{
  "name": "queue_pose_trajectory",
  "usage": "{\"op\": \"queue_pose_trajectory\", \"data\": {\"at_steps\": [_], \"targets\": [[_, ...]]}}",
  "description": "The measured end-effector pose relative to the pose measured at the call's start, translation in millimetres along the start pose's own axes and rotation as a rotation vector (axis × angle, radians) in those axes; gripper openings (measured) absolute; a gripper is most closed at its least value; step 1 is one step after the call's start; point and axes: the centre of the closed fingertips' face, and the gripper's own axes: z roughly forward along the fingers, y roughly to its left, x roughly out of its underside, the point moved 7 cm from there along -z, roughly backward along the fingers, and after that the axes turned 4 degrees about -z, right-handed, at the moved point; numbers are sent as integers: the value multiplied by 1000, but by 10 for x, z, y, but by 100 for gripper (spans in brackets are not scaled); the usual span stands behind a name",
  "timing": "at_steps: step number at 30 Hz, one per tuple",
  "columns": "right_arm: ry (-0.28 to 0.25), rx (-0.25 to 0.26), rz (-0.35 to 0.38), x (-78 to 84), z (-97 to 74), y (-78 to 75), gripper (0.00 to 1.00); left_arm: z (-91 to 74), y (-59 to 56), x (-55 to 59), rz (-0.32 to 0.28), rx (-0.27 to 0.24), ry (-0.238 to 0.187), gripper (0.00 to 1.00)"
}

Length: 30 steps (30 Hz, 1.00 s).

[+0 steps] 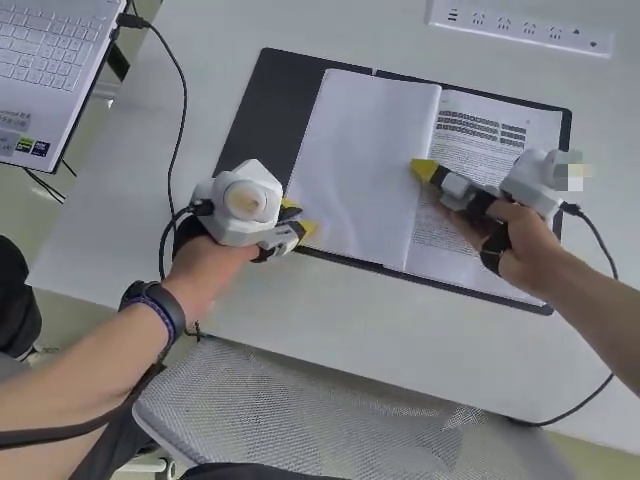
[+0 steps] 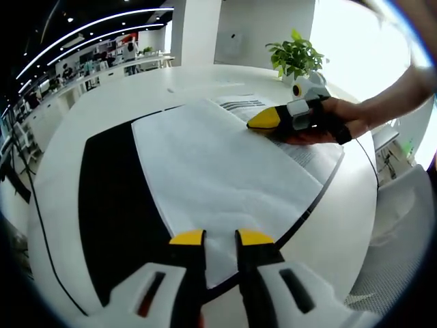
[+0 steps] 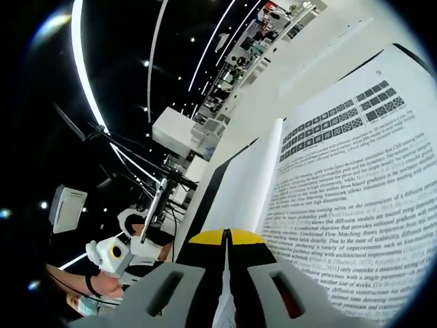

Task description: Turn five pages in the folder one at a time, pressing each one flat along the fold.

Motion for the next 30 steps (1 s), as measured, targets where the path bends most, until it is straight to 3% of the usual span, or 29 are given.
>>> {"op": "queue_pose_trajectory", "data": {"at_steps": [15, 30], "targets": [[100, -33, -15, 512, -265, 289, 0, 20, -12, 20, -5, 2, -7, 18], [181, -51, -10, 841, -465, 424, 0, 26, -7, 27, -13, 0, -17, 18]]}}
